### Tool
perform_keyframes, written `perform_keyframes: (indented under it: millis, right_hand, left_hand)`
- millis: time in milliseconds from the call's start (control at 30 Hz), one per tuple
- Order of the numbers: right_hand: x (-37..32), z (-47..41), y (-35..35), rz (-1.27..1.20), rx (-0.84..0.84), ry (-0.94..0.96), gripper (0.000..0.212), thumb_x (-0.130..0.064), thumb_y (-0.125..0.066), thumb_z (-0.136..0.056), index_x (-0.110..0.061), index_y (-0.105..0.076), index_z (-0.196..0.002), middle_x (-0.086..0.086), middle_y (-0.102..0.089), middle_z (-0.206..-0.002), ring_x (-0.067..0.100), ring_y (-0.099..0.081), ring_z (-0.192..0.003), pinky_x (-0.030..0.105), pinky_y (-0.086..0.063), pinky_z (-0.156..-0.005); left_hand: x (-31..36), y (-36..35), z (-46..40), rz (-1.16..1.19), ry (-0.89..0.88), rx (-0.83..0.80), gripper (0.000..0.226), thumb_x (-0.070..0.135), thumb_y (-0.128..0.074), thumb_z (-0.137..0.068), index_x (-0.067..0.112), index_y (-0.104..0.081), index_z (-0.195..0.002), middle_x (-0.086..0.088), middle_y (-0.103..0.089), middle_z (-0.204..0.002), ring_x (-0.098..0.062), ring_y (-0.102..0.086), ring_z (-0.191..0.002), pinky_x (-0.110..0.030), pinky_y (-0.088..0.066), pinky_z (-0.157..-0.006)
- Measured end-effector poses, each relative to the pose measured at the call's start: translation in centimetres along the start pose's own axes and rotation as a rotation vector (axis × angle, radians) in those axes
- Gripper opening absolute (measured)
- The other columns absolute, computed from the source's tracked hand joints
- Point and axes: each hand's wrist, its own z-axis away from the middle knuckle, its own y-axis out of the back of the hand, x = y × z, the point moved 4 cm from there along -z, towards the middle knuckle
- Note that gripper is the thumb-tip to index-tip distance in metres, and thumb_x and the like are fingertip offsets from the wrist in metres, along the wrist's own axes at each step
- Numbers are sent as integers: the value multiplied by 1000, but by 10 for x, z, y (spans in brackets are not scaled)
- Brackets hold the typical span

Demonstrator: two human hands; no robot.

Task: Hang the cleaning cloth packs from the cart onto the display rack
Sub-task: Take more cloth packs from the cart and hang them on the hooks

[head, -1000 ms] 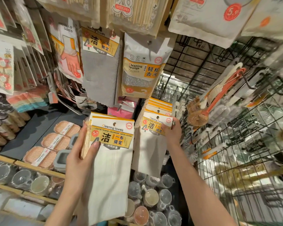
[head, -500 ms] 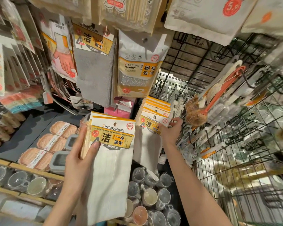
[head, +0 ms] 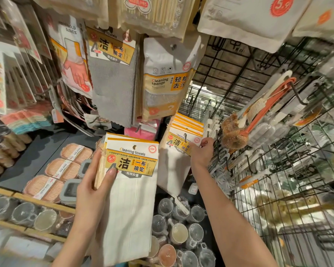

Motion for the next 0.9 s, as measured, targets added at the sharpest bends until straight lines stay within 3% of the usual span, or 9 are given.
perform_keyframes:
  millis: [233,400,567,667,800,900]
  right_hand:
    - [-3,-2,-8,34,68,-13,32,-11,-70,-81,-13,-41,-93,10,-49,-97,24,-46,-75,30,-34,-62]
    - [-2,-2,-9,44,89,-1,31,-15,-69,-83,-17,-40,-94,5,-46,-99,22,-47,-77,28,-32,-59]
    - [1,0,-5,29,53,4,27,-17,-68,-82,-16,-43,-92,5,-50,-96,23,-47,-79,30,-36,-65]
    - [3,3,3,-24,-8,-29,26,-16,-67,-83,-14,-50,-104,6,-54,-113,24,-53,-101,32,-41,-80]
    - [-7,26,25,-70,-35,-46,43,-16,-65,-86,-10,-48,-125,7,-47,-131,23,-46,-121,28,-38,-93]
    - [-34,52,36,-109,-177,102,26,-11,-62,-87,-13,-55,-112,10,-49,-128,22,-50,-113,27,-42,-93]
  left_hand:
    - [2,1,-1,21,41,-3,48,41,-62,-80,70,-44,-113,47,-49,-120,24,-40,-117,-7,-37,-87]
    - [8,3,1,12,20,9,50,39,-61,-82,60,-41,-122,53,-47,-115,30,-38,-112,9,-32,-79]
    - [9,3,6,34,9,24,56,35,-61,-82,45,-42,-134,48,-49,-118,29,-39,-113,9,-32,-82]
    - [14,1,10,29,-12,13,56,35,-60,-83,41,-41,-135,37,-44,-131,28,-34,-118,9,-29,-86]
    - [21,-7,17,67,12,-24,52,32,-58,-86,42,-41,-134,29,-47,-135,23,-36,-122,6,-30,-89]
    - [27,-15,24,73,13,-41,50,27,-57,-89,45,-39,-132,36,-47,-129,27,-37,-117,7,-30,-85]
